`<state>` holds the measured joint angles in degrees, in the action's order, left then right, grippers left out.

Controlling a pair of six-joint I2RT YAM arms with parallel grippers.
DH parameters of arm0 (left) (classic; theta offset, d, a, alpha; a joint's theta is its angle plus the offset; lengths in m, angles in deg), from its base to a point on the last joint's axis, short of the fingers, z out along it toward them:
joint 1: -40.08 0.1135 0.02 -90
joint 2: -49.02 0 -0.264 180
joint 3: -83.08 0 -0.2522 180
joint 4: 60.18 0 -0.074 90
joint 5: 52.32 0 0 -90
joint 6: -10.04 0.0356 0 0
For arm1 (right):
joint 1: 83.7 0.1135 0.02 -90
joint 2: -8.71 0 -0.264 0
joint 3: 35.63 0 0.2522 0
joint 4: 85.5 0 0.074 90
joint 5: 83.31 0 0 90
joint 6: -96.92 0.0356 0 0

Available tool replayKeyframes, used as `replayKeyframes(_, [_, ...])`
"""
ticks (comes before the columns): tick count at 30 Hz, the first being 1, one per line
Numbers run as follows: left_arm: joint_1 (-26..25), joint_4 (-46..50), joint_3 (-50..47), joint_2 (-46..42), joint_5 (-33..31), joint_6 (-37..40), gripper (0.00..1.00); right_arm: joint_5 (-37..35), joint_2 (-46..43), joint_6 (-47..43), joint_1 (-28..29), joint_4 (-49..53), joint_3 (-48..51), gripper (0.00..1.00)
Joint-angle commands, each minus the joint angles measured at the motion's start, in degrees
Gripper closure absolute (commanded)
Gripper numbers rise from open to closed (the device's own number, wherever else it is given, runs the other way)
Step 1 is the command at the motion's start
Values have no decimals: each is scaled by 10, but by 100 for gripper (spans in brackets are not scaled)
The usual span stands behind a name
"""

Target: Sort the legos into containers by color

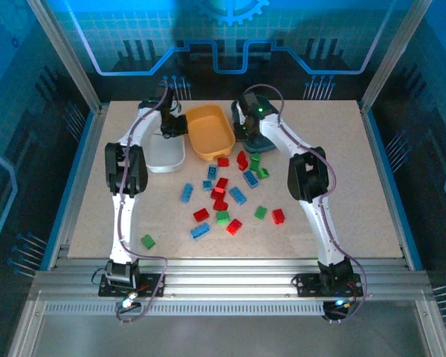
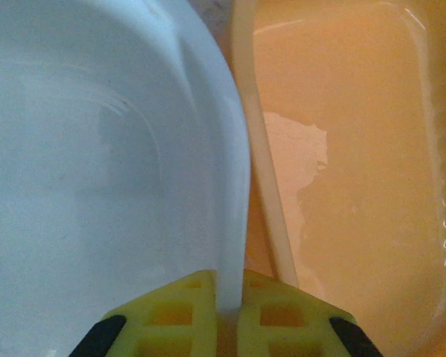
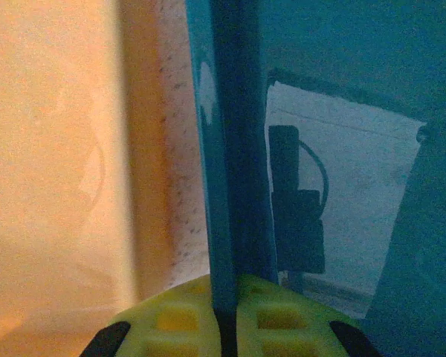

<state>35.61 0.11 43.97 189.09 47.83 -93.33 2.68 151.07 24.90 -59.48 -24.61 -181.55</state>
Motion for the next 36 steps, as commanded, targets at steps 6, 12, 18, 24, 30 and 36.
replayKeyframes(6, [-30,22,72,51,51,52,95,-21,-74,85,19,-20,124,99])
replayKeyframes(12, [-28,24,78,57,40,52,75,16,-87,98,2,-28,129,84])
replayKeyframes(18, [-24,56,116,47,54,49,55,54,-114,89,-15,-14,100,67])
replayKeyframes(24, [-21,56,118,-17,108,31,39,60,-166,63,-34,-14,128,60])
replayKeyframes(30, [14,40,8,-118,71,26,41,17,-249,15,-86,-34,234,49])
replayKeyframes(36, [111,1,-164,-204,-17,7,42,24,-253,-38,-168,-37,299,35])
